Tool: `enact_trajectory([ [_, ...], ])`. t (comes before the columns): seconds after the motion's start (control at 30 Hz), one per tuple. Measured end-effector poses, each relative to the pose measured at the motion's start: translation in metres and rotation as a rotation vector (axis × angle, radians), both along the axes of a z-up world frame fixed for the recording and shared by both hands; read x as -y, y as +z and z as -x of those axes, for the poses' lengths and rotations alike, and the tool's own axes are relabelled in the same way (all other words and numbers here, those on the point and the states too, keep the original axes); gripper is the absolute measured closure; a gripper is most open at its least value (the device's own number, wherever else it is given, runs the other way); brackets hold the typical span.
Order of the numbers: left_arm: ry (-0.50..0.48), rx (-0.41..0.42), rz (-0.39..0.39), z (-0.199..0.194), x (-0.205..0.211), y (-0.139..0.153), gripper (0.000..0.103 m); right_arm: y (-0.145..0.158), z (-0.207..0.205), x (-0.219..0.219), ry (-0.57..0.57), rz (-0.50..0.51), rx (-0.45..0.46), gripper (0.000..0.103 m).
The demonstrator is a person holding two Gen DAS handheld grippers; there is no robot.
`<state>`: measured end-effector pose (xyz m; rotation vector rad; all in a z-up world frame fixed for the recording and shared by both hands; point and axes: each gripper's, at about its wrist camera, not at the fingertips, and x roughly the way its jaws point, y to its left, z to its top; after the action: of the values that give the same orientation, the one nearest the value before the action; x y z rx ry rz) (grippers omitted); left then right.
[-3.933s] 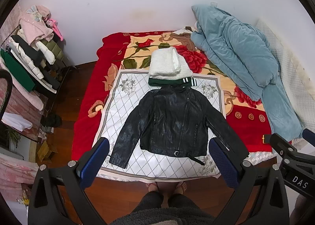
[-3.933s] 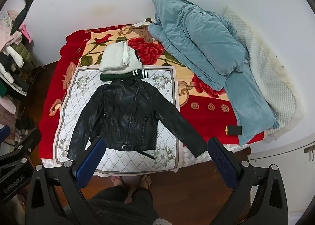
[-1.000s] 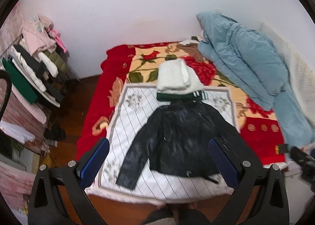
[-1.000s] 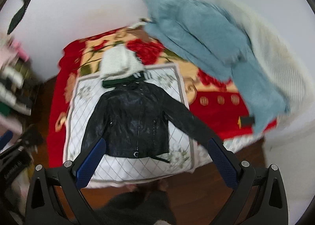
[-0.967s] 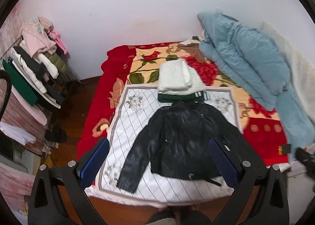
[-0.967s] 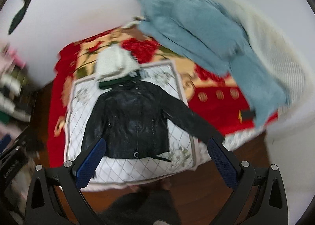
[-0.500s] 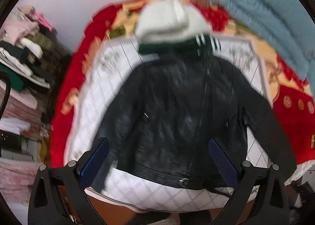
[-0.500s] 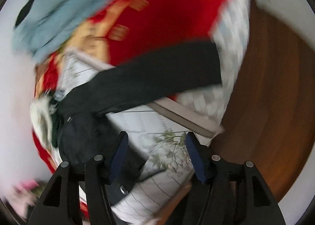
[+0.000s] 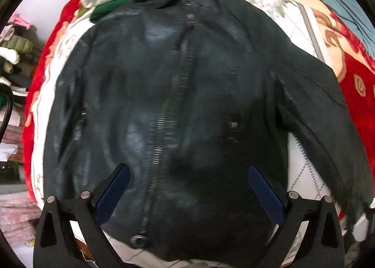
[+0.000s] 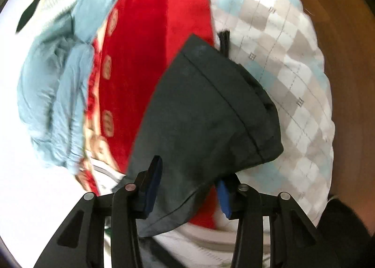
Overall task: Fold large clothes
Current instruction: 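Grasp the black jacket sleeve with the right tool and lift it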
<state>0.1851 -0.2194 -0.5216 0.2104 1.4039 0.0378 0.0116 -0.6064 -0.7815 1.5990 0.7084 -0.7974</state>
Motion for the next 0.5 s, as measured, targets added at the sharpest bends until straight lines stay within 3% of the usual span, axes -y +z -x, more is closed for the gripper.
enact_trajectory([
  [0.1,-0.007,-0.004,0.023,-0.001,0.016,-0.007,0.0,-0.019,-0.006,0.0,-0.02,-0.005,0.024,0.058],
  [0.13,-0.014,0.002,0.026,0.0,0.019,-0.007,0.0,-0.018,-0.008,0.0,-0.043,0.01,0.034,0.066],
  [0.17,-0.021,0.007,0.027,0.0,0.021,-0.007,0.0,-0.012,-0.011,0.003,-0.057,0.03,0.031,0.081],
  [0.2,-0.03,0.013,0.028,0.001,0.023,-0.006,0.0,-0.005,-0.014,0.003,-0.063,0.047,0.019,0.087],
  [0.5,-0.012,0.048,0.042,-0.002,0.001,0.015,0.0,0.1,-0.051,-0.015,0.051,0.243,-0.114,0.095],
])
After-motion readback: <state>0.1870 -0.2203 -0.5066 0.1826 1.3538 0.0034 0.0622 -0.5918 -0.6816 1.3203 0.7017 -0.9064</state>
